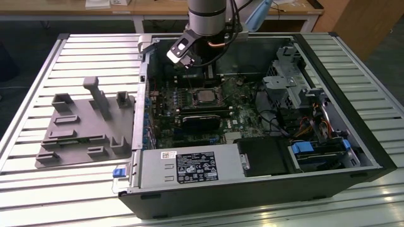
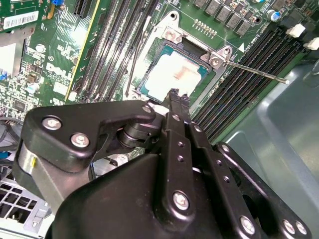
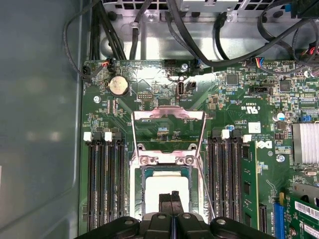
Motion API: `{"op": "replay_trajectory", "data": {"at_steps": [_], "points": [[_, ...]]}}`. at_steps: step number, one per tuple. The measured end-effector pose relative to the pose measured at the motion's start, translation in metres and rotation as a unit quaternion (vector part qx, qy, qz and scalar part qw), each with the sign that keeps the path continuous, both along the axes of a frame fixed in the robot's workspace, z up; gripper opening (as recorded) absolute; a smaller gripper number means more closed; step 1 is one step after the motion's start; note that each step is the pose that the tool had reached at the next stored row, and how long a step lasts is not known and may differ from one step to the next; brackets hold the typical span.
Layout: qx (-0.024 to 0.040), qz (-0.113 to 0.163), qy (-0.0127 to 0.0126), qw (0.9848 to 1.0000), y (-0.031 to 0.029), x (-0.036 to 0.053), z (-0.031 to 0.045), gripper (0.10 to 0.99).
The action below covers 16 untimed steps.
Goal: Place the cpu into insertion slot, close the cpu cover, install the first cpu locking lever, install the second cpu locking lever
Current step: 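Close the cpu cover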
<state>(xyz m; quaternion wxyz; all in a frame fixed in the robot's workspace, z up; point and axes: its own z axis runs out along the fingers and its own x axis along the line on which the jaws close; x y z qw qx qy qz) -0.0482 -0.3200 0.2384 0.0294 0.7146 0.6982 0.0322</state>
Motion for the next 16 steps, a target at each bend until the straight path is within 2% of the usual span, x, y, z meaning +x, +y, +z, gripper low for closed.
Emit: {"op": "replay_trajectory", "data": {"at_steps": [7,16], "points": [[0.0001,0.0,-0.0001,1.0,0.0,0.0,0.0107,0.102],[0.0001,0.0,-0.0001,1.0,0.0,0.0,0.0305,0.102]]}}
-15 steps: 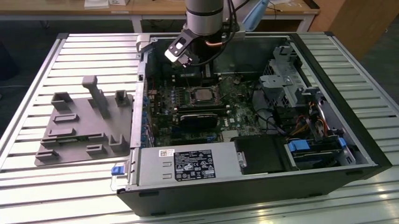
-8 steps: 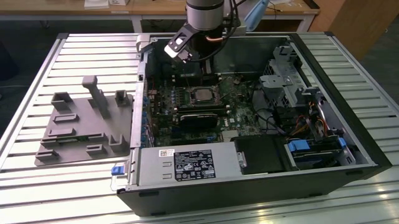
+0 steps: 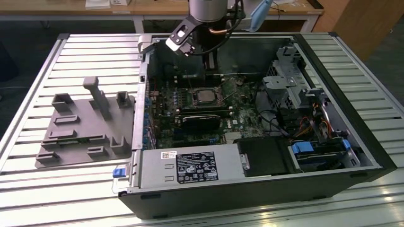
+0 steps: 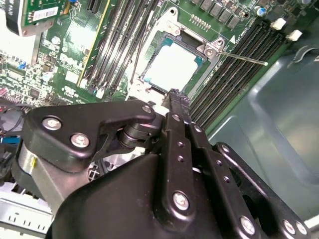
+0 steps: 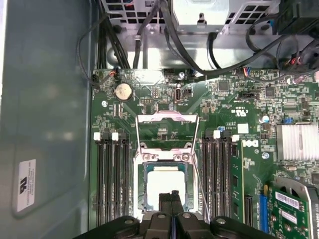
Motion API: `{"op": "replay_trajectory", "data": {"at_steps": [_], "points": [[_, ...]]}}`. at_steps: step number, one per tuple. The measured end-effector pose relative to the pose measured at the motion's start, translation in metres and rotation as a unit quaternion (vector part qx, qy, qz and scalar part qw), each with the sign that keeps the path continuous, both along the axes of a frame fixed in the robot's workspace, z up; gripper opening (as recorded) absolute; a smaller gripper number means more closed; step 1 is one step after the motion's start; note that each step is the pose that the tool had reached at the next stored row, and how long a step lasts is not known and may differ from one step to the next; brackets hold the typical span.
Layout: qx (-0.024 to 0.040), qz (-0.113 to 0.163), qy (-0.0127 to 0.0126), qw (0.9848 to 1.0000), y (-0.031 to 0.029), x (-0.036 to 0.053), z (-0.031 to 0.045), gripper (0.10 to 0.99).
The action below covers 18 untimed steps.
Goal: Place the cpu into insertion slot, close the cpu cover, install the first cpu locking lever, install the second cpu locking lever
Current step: 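Close the cpu cover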
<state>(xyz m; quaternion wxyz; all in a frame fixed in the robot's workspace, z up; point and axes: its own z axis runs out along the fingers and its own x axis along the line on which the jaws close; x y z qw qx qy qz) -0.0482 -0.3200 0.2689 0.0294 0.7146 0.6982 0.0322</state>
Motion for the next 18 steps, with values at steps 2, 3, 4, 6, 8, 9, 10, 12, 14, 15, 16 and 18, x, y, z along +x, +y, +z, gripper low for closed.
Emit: {"op": "replay_trajectory", "data": {"at_steps": [2,3,4,6,8,9,10,12,14,15,16,18], "points": [[0.0001,0.0,-0.0001,1.0,0.0,0.0,0.0008,0.102],[0.0002,0.0,-0.0001,1.0,0.0,0.0,0.0008,0.102],[0.0002,0.0,-0.0001,1.0,0.0,0.0,0.0008,0.102],[0.0001,0.0,0.0,1.0,0.0,0.0,0.001,0.102],[-0.0001,0.0,0.0001,1.0,0.0,0.001,0.0011,0.102],[-0.0001,0.0,0.0,1.0,0.0,0.0022,0.0011,0.102],[0.0,0.0,0.0,1.0,0.0,0.0039,0.0011,0.102],[0.0,0.0,0.0,1.0,0.0,0.0092,0.0011,0.102],[0.0,0.0,0.0,1.0,0.0,0.0164,0.001,0.102],[0.0,0.0,0.0,1.0,0.0,0.0204,0.0011,0.102],[0.0,0.0,0.0,1.0,0.0,0.0242,0.001,0.102],[0.0,0.0,0.0,1.0,0.0,0.0318,0.0011,0.102]]}}
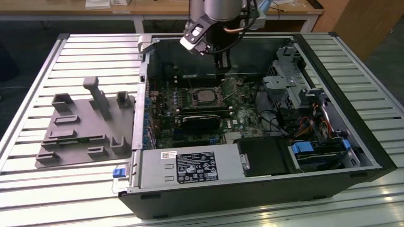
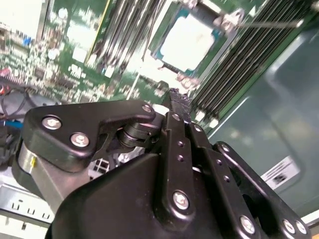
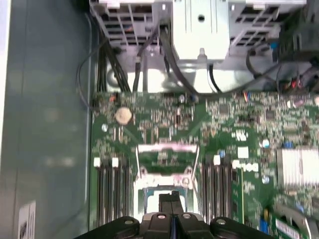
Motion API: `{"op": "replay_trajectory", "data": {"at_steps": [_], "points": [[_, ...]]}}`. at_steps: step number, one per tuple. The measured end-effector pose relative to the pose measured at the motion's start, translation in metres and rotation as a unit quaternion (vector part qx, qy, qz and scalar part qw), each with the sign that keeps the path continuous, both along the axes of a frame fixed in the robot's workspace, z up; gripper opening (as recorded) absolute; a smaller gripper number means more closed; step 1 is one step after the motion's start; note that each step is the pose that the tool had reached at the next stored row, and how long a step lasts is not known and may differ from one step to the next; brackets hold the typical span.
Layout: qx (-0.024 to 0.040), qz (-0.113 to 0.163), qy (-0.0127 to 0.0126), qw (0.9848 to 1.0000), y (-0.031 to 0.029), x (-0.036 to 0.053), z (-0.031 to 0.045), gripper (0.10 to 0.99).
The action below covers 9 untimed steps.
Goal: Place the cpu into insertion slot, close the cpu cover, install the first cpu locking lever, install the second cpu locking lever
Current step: 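Close the cpu cover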
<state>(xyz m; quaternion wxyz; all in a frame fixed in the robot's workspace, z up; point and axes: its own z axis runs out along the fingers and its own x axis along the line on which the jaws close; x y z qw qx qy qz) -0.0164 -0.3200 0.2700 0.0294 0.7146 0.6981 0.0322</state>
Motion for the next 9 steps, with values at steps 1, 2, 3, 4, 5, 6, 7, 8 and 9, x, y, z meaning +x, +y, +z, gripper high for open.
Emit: {"op": "replay_trajectory", "data": {"at_steps": [1,2,3,4,5,6,7,8,9], "points": [[0.0,0.0,0.0,1.0,0.0,0.0037,0.0,0.102],[0.0,0.0,0.0,1.0,0.0,0.0074,0.0,0.102],[0.0,0.0,0.0,1.0,0.0,0.0112,0.0,0.102],[0.0,0.0,0.0,1.0,-0.0001,0.015,0.0,0.102],[0.0,0.0,0.0,1.0,0.0,0.019,0.0,0.102],[0.0,0.0,0.0,1.0,0.0,0.0227,0.0,0.102],[0.0,0.0,0.0,1.0,0.0,0.0263,0.0,0.102],[-0.0001,0.0,0.0001,1.0,0.0,0.0322,0.0001,0.102],[-0.0001,0.0,0.0,1.0,0.0,0.036,0.0,0.102]]}}
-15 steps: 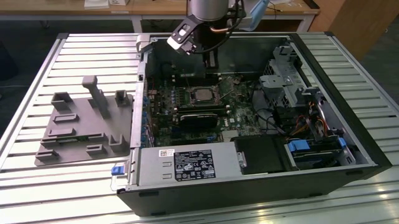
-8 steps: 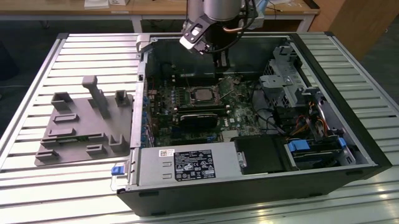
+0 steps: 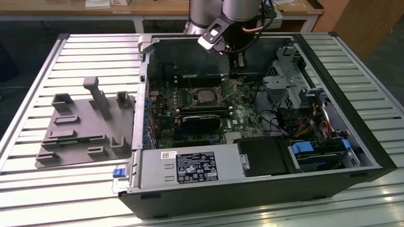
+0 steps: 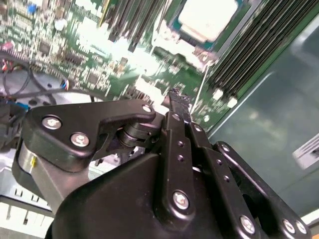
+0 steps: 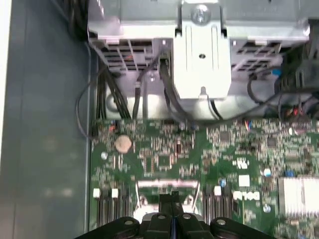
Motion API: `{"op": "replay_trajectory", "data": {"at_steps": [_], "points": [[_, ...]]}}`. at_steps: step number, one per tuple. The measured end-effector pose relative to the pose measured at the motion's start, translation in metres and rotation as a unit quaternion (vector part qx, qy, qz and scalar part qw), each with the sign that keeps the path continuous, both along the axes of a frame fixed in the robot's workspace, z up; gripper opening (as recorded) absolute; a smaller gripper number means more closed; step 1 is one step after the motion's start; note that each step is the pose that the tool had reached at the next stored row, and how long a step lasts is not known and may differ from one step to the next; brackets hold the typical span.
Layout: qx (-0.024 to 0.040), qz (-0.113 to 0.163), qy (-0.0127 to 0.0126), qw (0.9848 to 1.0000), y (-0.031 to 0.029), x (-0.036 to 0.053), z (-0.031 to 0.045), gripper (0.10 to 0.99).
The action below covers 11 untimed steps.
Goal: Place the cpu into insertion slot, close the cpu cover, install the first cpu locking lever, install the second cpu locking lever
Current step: 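Close the cpu cover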
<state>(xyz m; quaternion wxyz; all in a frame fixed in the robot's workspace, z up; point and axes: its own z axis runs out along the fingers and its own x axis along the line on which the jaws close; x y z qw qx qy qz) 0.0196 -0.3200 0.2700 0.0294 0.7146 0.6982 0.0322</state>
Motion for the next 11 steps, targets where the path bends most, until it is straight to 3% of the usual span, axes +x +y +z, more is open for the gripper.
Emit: {"op": "replay_trajectory", "data": {"at_steps": [8,11], "points": [[0.0001,0.0,0.0,1.0,0.0,0.0259,-0.0002,0.102],[0.0001,0.0,0.0008,1.0,0.0,0.0307,-0.0014,0.102]]}}
